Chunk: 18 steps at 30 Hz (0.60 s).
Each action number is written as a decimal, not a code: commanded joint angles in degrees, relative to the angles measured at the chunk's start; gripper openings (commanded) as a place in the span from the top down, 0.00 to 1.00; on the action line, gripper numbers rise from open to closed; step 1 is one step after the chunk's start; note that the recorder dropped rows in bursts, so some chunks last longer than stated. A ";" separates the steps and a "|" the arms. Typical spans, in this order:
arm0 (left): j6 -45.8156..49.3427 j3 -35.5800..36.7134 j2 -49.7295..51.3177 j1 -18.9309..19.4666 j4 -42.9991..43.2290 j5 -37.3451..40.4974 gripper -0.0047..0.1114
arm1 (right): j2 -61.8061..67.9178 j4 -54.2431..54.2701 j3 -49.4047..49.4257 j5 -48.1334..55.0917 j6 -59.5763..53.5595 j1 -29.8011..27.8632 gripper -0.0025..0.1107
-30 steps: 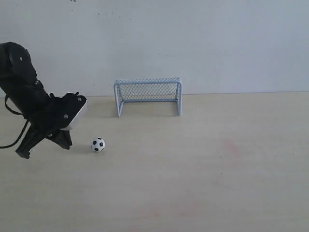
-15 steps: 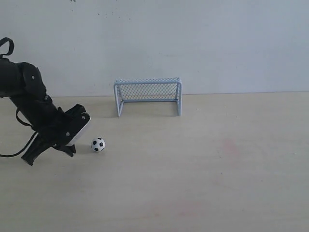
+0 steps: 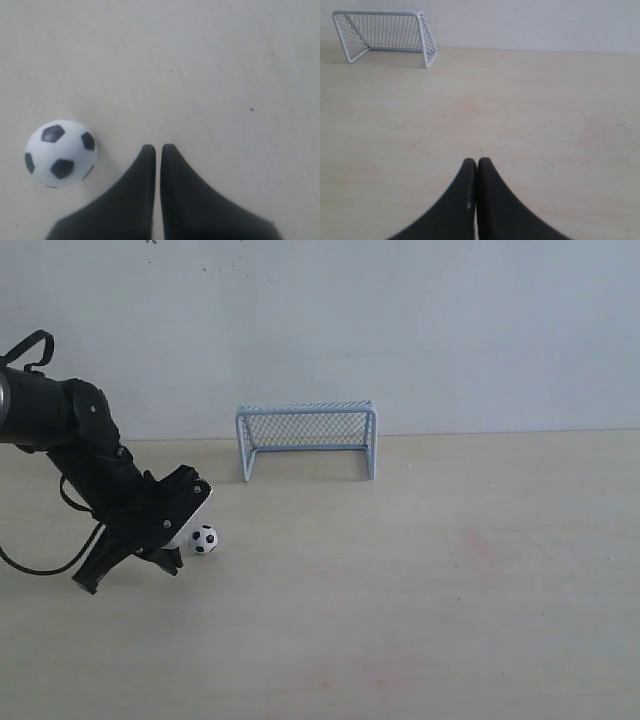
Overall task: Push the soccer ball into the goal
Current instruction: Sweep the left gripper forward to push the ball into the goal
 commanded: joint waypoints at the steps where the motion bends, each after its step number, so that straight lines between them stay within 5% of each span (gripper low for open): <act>1: -1.40 -0.30 0.27 -0.29 -0.91 -0.88 0.92 | -0.30 -0.10 -0.04 -0.66 -0.09 -0.39 0.98; 18: -1.54 -0.30 0.62 -0.29 1.00 -2.05 0.92 | -0.30 -0.10 -0.04 -0.66 -0.09 -0.39 0.98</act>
